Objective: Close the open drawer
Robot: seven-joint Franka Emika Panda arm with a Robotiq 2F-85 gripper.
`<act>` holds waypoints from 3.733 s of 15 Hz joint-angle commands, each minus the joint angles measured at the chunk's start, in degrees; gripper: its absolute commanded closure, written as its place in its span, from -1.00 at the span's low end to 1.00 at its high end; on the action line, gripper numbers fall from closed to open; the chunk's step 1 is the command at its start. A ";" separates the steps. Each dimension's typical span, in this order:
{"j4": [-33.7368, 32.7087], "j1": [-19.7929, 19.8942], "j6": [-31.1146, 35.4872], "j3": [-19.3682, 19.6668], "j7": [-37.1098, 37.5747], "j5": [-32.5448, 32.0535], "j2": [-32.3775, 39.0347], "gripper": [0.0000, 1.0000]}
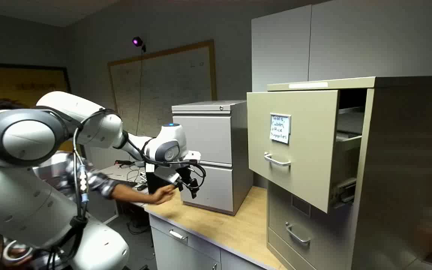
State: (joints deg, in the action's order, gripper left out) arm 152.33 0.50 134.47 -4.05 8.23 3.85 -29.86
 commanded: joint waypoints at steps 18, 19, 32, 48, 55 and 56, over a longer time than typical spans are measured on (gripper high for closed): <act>-0.12 -0.33 -0.02 0.36 0.17 -0.24 -0.02 -1.00; -0.12 -0.33 -0.02 0.36 0.17 -0.24 -0.01 -1.00; -0.12 -0.33 -0.02 0.36 0.17 -0.24 -0.01 -1.00; 1.23 2.94 1.42 -2.35 5.59 -7.25 -5.34 -1.00; 2.06 4.59 1.92 -2.90 6.98 -9.62 -10.73 -1.00; 2.21 4.86 2.04 -2.79 6.94 -9.71 -11.60 -1.00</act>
State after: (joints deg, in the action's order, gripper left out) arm 153.05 3.96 135.81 -5.96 13.30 -4.24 -37.80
